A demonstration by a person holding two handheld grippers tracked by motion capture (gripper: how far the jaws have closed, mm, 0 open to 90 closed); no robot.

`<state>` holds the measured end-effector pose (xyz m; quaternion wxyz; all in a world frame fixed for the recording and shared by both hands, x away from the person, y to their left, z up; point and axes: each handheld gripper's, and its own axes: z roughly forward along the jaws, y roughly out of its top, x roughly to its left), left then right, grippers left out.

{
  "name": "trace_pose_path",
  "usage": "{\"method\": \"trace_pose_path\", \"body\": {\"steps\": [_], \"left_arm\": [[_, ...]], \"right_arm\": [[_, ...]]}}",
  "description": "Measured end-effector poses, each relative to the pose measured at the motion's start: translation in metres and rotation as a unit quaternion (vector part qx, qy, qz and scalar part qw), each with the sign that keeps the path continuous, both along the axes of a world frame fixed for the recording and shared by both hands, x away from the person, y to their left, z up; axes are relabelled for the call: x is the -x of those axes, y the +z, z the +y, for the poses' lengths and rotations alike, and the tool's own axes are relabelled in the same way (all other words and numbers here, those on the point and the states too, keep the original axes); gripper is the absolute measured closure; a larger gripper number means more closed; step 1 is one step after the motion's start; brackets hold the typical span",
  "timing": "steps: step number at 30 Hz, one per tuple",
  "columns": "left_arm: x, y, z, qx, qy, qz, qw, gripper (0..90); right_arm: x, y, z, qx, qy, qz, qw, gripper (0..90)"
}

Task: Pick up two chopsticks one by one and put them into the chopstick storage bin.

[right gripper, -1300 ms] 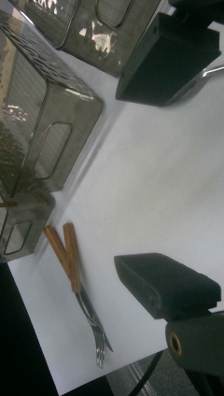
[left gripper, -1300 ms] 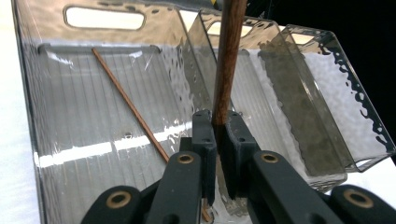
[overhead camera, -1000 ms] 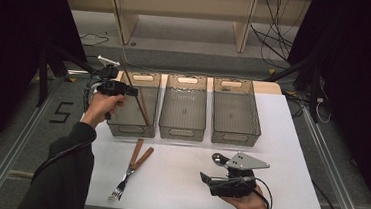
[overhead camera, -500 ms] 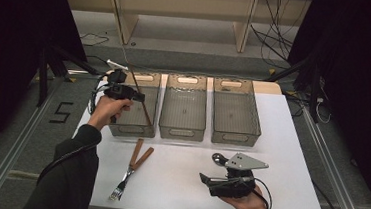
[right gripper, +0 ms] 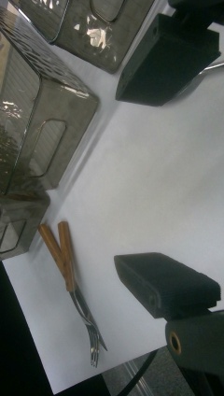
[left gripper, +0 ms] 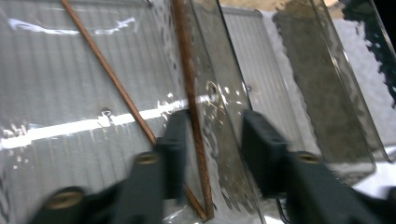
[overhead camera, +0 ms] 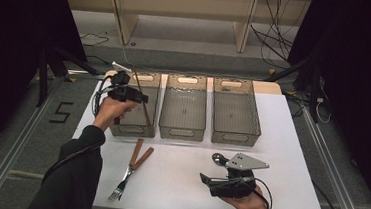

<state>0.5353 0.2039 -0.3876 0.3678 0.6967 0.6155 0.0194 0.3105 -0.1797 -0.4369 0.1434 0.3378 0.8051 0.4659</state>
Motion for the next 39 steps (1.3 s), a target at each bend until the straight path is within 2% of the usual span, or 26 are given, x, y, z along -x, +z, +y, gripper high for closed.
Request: {"method": "trace_pose_path", "body": {"steps": [4, 7, 17, 18, 20, 24, 26, 28, 32, 36, 38, 39], "left_arm": [[0.001, 0.003, -0.001, -0.013, 0.004, 0.003, 0.9999, 36.5], [0.003, 0.005, -0.001, -0.015, 0.002, -0.003, 0.9999, 28.8], [0.023, 0.019, 0.000, 0.003, -0.007, -0.044, 0.9990, 23.1], [0.026, 0.020, 0.001, 0.000, -0.014, -0.046, 0.9988, 23.0], [0.033, 0.022, 0.000, 0.005, -0.022, -0.060, 0.9980, 21.9], [0.052, 0.026, 0.001, 0.032, -0.035, -0.081, 0.9956, 20.9], [0.062, 0.027, 0.001, 0.038, -0.041, -0.090, 0.9944, 20.2], [0.073, 0.027, 0.001, 0.036, -0.045, -0.101, 0.9932, 20.2], [0.098, 0.026, 0.000, 0.038, -0.053, -0.132, 0.9892, 20.2], [0.117, 0.019, -0.002, 0.023, -0.066, -0.141, 0.9876, 20.1], [0.125, 0.014, -0.001, 0.024, -0.068, -0.146, 0.9866, 19.8], [0.128, 0.011, 0.000, 0.032, -0.070, -0.148, 0.9861, 19.7]], "right_arm": [[0.000, 0.000, -0.001, -0.001, 0.000, -0.001, 1.0000, 18.4], [0.000, 0.001, -0.001, -0.002, -0.003, 0.000, 1.0000, 18.4], [-0.002, 0.004, -0.008, -0.004, -0.014, -0.005, 0.9999, 18.4], [-0.003, 0.004, -0.009, -0.004, -0.016, -0.005, 0.9999, 18.4], [-0.003, 0.005, -0.012, -0.003, -0.019, -0.005, 0.9998, 18.4], [-0.005, 0.007, -0.016, -0.002, -0.031, -0.005, 0.9995, 18.4], [-0.006, 0.008, -0.019, 0.000, -0.036, -0.003, 0.9994, 18.4], [-0.007, 0.009, -0.022, 0.003, -0.040, -0.001, 0.9992, 18.4], [-0.010, 0.010, -0.025, 0.008, -0.047, 0.005, 0.9988, 18.5], [-0.013, 0.010, -0.027, 0.016, -0.052, 0.014, 0.9984, 18.8], [-0.015, 0.009, -0.029, 0.020, -0.054, 0.019, 0.9982, 19.1], [-0.016, 0.008, -0.030, 0.021, -0.056, 0.021, 0.9980, 19.2]]}}
